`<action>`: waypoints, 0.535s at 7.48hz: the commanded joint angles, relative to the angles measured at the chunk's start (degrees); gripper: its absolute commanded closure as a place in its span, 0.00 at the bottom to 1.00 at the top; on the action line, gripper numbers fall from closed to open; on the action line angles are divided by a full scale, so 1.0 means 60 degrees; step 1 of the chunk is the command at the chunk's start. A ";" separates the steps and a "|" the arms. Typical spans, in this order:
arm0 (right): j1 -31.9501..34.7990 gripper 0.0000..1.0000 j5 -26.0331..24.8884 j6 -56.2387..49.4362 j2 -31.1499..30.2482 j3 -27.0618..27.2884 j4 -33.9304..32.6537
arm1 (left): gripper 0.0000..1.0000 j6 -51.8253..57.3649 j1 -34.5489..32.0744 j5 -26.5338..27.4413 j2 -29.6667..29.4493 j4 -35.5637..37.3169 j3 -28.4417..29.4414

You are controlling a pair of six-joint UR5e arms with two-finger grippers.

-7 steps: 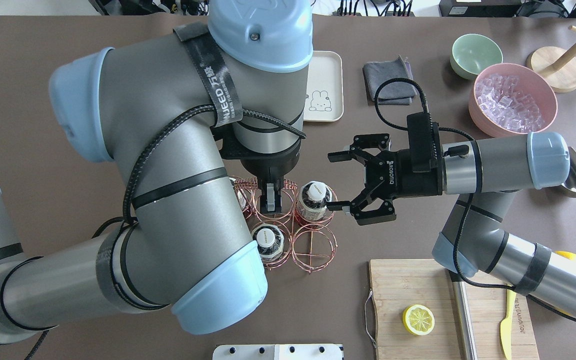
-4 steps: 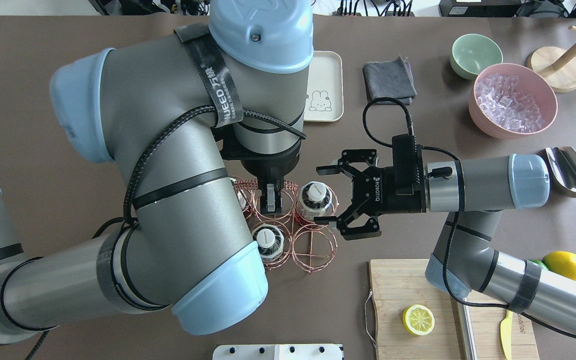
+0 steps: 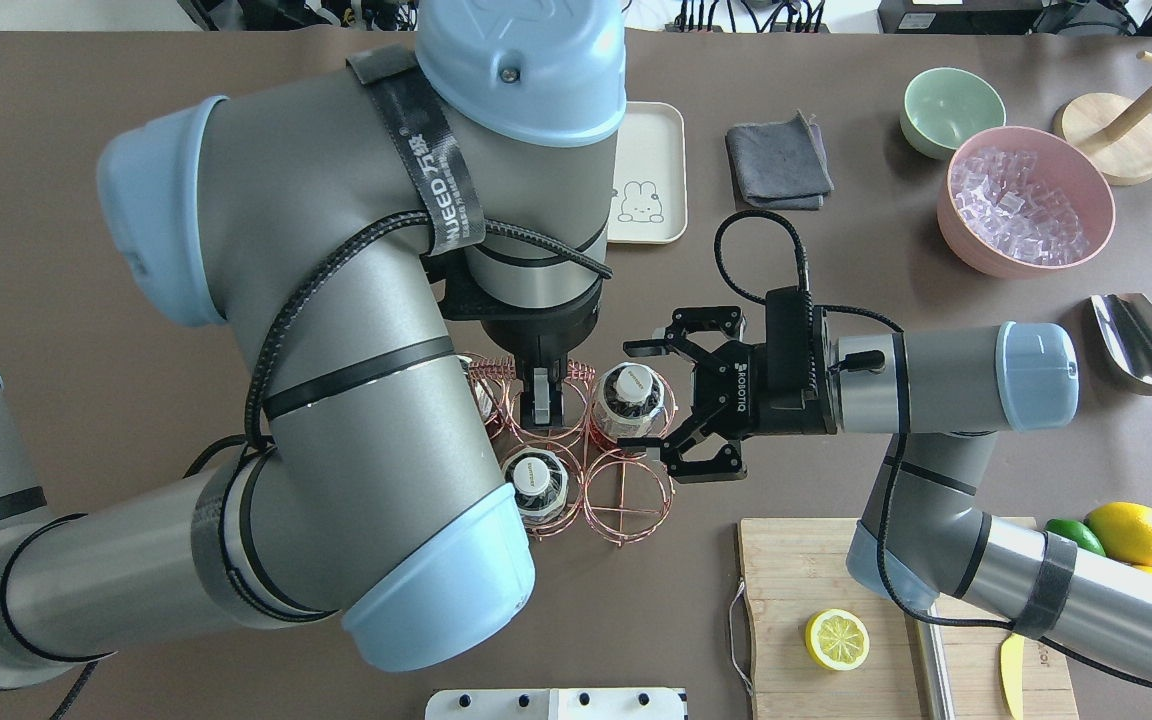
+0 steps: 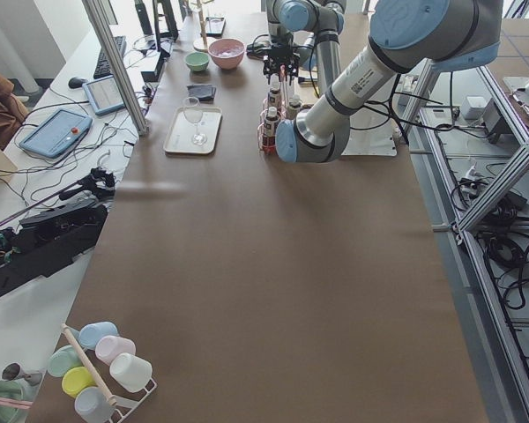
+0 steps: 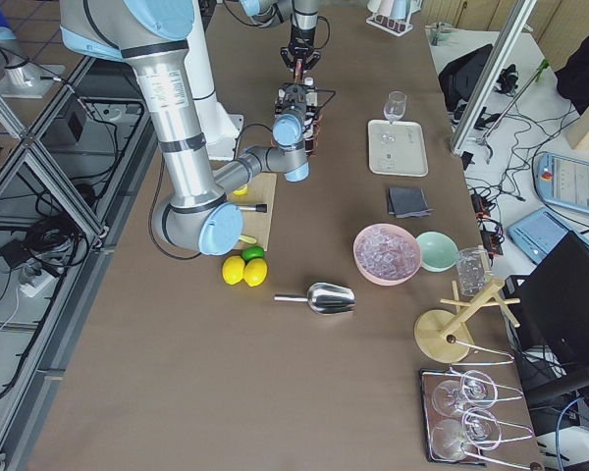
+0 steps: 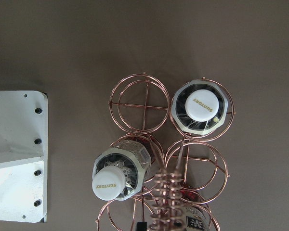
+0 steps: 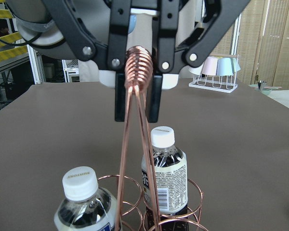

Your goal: Take tea from basket to plate

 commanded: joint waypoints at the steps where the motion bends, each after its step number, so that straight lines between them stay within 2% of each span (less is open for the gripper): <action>1: -0.0028 0.37 -0.0178 -0.0360 -0.0020 -0.0053 -0.0090 | 1.00 0.0000 0.0000 0.0000 0.0000 0.0015 -0.0023; 2: -0.0028 0.45 -0.0178 -0.0375 -0.0064 -0.0039 -0.0091 | 1.00 0.0000 0.0000 -0.0015 0.0000 0.0015 0.0006; 4: 0.0016 0.45 -0.0178 -0.0375 -0.0064 -0.0024 -0.0091 | 1.00 0.0000 0.0000 -0.0015 0.0000 0.0000 0.0021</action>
